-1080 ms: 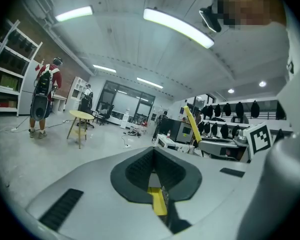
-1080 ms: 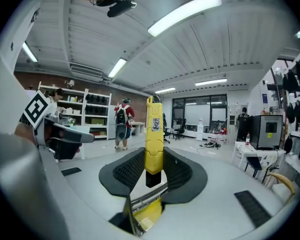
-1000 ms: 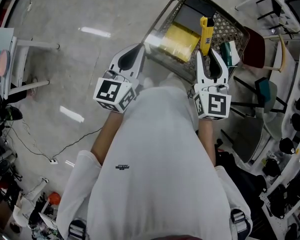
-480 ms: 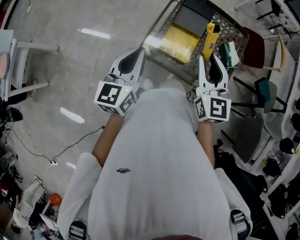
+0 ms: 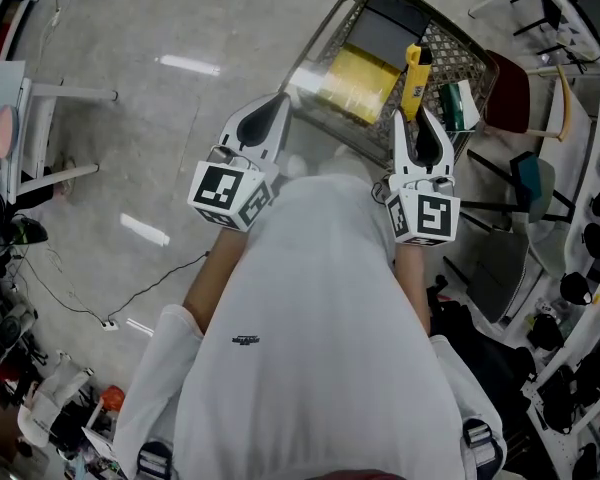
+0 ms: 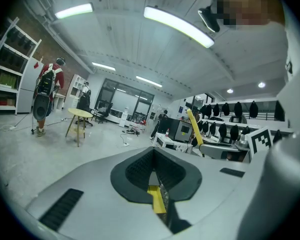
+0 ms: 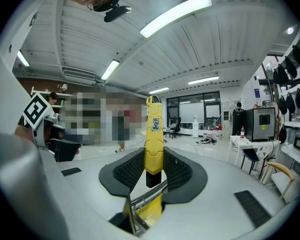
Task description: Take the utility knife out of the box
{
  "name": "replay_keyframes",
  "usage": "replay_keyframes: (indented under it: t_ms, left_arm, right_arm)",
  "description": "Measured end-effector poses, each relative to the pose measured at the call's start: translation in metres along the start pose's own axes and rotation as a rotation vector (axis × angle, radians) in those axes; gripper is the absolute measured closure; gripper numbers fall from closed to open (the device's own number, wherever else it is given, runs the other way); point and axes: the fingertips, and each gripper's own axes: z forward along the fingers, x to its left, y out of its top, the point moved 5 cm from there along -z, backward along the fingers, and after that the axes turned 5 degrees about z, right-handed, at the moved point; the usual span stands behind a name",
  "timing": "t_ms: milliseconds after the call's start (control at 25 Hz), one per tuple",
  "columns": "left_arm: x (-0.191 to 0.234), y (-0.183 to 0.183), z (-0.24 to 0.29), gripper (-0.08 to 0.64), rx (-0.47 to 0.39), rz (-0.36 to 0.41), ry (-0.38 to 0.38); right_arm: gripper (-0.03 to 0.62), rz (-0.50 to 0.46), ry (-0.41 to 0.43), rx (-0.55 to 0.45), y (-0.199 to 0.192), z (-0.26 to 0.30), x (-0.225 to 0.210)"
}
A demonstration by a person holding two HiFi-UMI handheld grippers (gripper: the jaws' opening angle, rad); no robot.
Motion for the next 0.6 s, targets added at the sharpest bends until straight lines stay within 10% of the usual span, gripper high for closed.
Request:
replay_keyframes:
  t_ms: [600]
  left_arm:
    - [0.0071, -0.0008, -0.0038, 0.558, 0.004, -0.005, -0.005]
  right_arm:
    - [0.486, 0.000, -0.008, 0.009, -0.0012, 0.0031, 0.0049]
